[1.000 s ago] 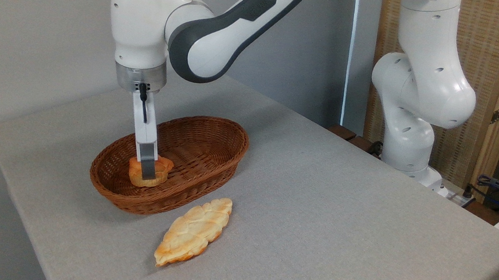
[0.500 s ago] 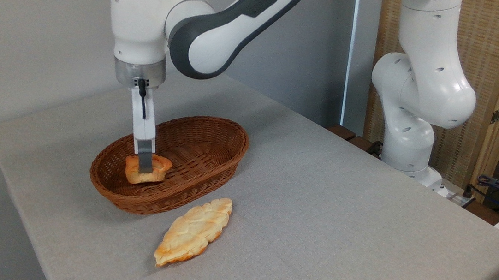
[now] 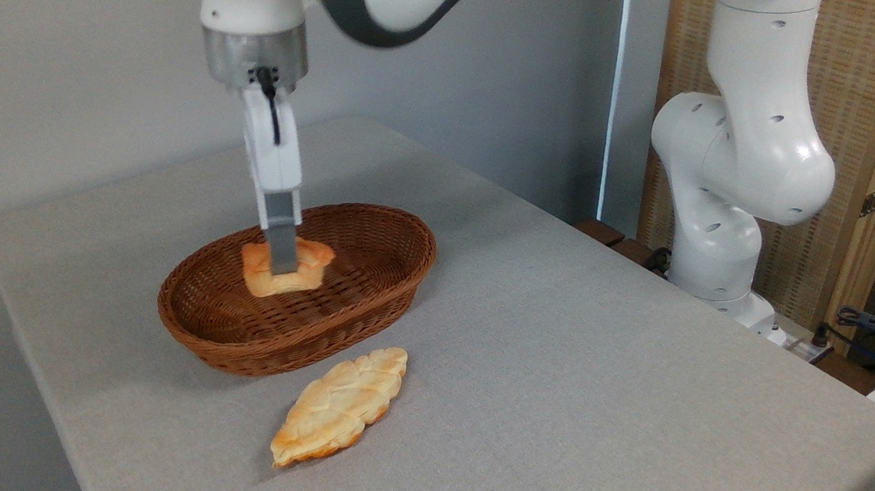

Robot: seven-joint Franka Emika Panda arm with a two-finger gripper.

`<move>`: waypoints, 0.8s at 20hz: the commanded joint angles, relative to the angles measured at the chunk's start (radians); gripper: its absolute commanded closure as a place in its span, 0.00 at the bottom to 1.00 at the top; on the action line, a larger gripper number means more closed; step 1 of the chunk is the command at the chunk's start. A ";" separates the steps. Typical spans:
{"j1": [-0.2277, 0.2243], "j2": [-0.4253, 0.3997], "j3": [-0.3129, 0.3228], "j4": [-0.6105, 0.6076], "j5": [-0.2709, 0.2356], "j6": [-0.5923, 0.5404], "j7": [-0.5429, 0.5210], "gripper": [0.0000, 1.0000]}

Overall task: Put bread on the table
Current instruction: 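Lift the bun out of the basket and carry it beside the basket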

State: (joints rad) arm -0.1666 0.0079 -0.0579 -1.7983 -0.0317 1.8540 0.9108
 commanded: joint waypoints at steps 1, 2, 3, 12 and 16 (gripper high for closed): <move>-0.005 -0.092 0.065 -0.012 0.084 -0.186 0.168 0.59; -0.005 -0.106 0.087 -0.016 0.084 -0.226 0.231 0.59; -0.005 -0.133 0.108 -0.045 0.084 -0.239 0.279 0.54; -0.007 -0.229 0.191 -0.373 0.168 -0.067 0.416 0.31; -0.007 -0.226 0.191 -0.388 0.168 -0.045 0.415 0.03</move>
State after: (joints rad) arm -0.1648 -0.1947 0.1269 -2.1662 0.1185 1.7939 1.3167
